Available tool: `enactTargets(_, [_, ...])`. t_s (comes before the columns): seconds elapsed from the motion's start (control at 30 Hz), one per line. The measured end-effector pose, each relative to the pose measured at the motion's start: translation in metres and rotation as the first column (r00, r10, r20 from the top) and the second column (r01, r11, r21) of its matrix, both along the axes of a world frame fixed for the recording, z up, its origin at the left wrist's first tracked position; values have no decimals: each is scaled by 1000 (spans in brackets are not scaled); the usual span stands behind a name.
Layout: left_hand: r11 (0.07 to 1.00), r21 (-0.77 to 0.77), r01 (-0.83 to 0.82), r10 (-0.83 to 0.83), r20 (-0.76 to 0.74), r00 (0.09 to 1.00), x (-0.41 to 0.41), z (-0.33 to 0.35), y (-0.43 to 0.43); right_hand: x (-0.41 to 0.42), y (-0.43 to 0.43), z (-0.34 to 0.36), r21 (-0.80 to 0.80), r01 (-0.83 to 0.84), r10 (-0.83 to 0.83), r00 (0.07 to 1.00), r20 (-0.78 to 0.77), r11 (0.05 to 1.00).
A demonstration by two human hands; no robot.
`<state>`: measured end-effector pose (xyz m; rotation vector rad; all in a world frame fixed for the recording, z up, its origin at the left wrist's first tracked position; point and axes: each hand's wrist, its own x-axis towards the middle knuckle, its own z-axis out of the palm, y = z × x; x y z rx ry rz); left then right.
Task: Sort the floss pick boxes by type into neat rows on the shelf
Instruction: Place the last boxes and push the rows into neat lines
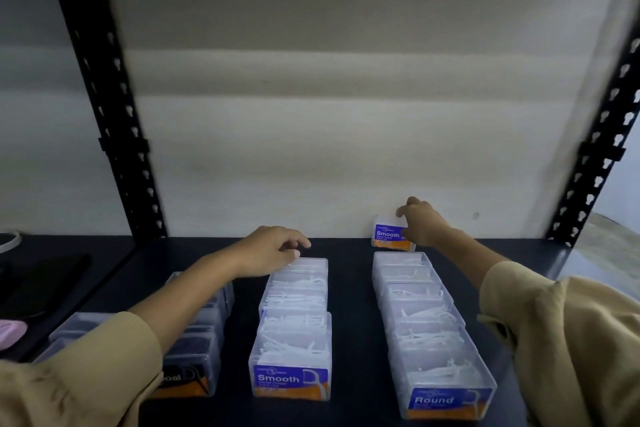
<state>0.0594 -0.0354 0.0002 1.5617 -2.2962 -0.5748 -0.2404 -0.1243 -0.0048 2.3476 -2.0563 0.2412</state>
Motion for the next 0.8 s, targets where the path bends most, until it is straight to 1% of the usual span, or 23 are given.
enactTargets(0.17, [999, -47, -12, 10, -34, 999, 6, 0, 20, 11, 5, 3, 10, -57, 57, 998, 16, 998])
enactTargets(0.3, [992, -127, -13, 10, -22, 1000, 13, -5, 45, 24, 11, 4, 30, -106, 105, 994, 13, 994])
enactTargets(0.43, [985, -174, -21, 17, -21, 1000, 18, -15, 72, 42, 20, 5, 39, -154, 153, 988, 23, 987])
enactTargets(0.53, [977, -211, -13, 17, 17, 1000, 17, -20, 89, 54, 26, 4, 39, -198, 197, 980, 29, 979])
enactTargets(0.7, [973, -230, -20, 44, 103, 994, 9, -23, 105, 73, 37, 5, 51, -253, 252, 967, 28, 966])
enactTargets(0.8, [967, -254, -19, 47, 105, 993, 7, -23, 107, 82, 42, 5, 51, -268, 267, 963, 32, 962])
